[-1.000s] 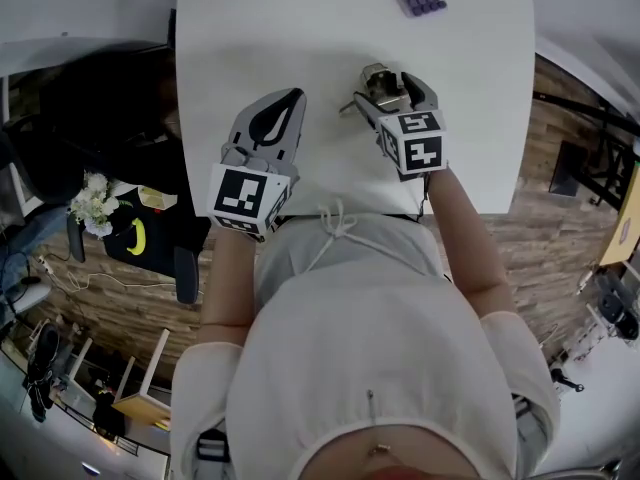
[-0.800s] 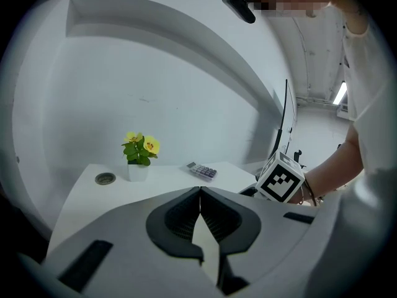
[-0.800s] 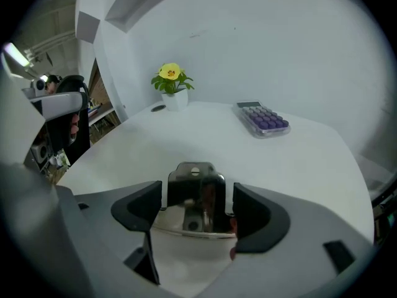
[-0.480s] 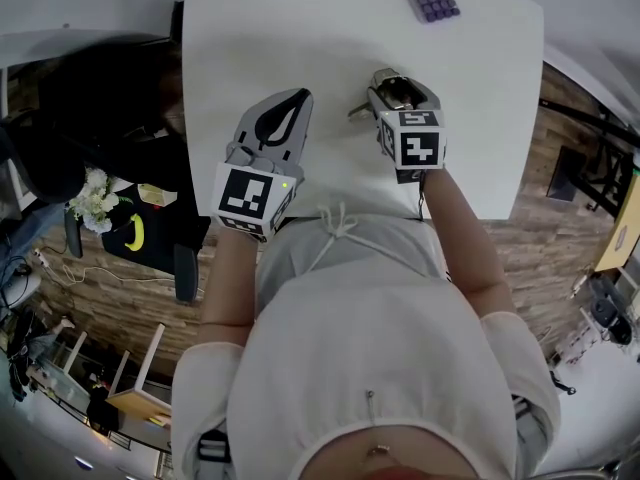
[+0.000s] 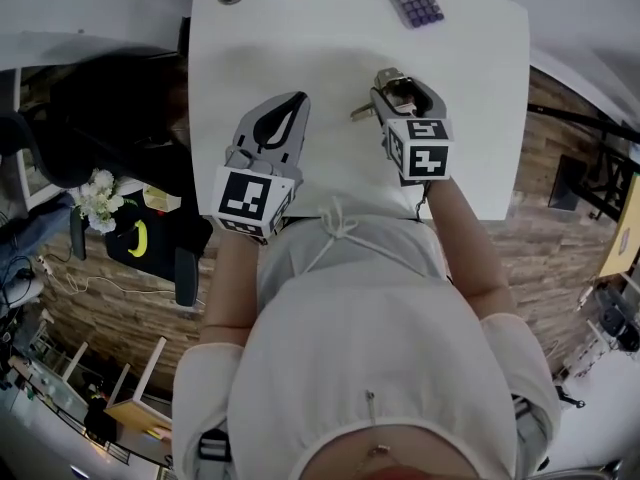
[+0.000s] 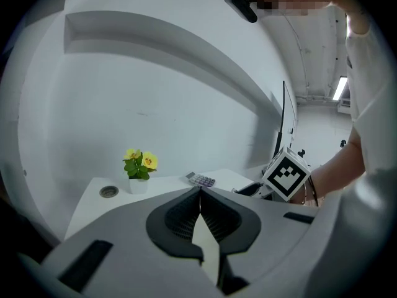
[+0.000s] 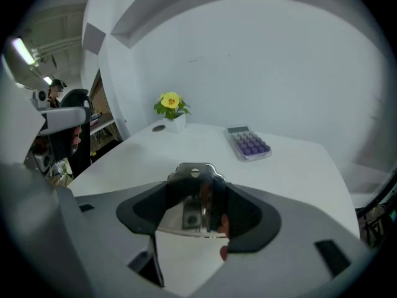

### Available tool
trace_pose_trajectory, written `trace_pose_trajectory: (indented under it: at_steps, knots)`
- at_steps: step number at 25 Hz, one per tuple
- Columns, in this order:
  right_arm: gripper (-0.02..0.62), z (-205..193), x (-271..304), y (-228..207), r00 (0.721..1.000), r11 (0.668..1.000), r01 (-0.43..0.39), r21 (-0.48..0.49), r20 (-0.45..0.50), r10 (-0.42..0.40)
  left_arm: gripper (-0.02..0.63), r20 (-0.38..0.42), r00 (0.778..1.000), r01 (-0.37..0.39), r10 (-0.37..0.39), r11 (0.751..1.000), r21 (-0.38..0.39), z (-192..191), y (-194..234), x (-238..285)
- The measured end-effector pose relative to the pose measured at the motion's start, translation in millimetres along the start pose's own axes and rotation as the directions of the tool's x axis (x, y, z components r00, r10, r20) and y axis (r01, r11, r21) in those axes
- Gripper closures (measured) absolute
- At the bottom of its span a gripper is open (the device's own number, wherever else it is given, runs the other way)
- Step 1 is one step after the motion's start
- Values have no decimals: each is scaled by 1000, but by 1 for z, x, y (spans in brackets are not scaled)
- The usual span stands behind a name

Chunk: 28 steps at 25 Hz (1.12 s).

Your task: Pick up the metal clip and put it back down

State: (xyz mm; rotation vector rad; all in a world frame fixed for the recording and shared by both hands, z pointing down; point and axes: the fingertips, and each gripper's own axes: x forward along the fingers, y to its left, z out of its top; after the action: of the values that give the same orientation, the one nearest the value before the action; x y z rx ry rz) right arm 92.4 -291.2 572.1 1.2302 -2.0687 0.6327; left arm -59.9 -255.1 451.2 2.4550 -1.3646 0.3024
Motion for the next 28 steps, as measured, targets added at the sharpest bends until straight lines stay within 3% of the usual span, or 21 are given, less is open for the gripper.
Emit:
trace_pose_trajectory:
  at_steps: [4,9,18,22,28]
  knots:
    - [302,30,-34,-11,993,1000,7,-21,114,-5,588,40,999,-3,1,999,35,25,-15,-5]
    - [302,63,-92,-20,964,999,15,-46,265,-3,588,102,995,-6,-3,996,90,59,-38,-22]
    - [302,104,-199,-29,858,993,85,-76,513,-34,588,202,979,-39,3,984,173,107,-73,-50]
    - [302,105,-237,-33,817,989,123,-84,574,-53,588,236,972,-56,12,982,182,120,-83,-59]
    - [304,101,-271,-44,780,984,161,-80,621,-77,588,261,965,-71,18,978,197,133,-96,-67]
